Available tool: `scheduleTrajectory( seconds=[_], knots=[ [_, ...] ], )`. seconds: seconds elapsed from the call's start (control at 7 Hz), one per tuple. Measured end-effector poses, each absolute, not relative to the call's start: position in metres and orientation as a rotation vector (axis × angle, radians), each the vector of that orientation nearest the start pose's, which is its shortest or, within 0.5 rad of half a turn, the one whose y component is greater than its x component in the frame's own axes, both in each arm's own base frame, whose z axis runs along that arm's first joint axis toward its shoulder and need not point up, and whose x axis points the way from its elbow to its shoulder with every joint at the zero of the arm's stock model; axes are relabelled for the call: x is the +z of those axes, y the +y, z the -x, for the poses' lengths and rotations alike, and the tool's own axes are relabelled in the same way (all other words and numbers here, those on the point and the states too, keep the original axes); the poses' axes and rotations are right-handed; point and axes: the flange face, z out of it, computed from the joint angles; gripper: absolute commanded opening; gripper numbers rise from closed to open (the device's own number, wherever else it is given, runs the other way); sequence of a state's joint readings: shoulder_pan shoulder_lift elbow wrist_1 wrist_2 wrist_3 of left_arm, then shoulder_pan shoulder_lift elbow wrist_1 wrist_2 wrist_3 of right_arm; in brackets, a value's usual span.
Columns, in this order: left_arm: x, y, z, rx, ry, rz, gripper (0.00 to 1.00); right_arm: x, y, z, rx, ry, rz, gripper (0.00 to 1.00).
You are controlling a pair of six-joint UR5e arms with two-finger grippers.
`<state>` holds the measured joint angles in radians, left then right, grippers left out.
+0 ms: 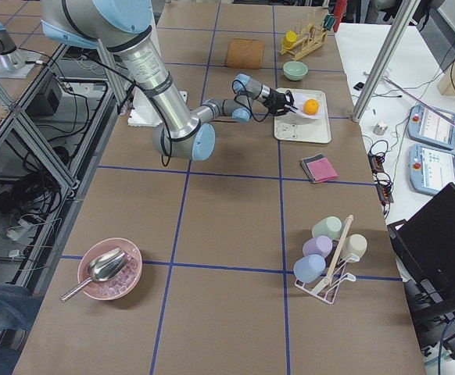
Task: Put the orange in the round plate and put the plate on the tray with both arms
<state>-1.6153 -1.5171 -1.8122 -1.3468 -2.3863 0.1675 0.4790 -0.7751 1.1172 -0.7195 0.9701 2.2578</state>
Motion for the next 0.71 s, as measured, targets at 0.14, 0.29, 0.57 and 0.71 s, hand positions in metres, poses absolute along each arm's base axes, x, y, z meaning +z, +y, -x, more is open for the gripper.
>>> scheduleTrajectory(
  seconds=[0.14, 0.29, 0.57, 0.71],
  knots=[
    [0.586, -0.456, 0.081, 0.102, 0.814, -0.052, 1.0, 0.266, -0.528, 0.61, 1.311, -1.305, -0.443, 1.0],
    [0.587, -0.456, 0.081, 0.103, 0.814, -0.051, 1.0, 0.262, -0.519, 0.604, 1.216, -1.296, -0.455, 1.0],
    [0.589, -0.456, 0.081, 0.106, 0.811, -0.049, 1.0, 0.279, -0.5, 0.579, 0.898, -1.222, -0.485, 1.0],
    [0.592, -0.455, 0.082, 0.104, 0.809, -0.044, 1.0, 0.297, -0.502, 0.565, 0.735, -1.14, -0.49, 1.0]
  ],
)
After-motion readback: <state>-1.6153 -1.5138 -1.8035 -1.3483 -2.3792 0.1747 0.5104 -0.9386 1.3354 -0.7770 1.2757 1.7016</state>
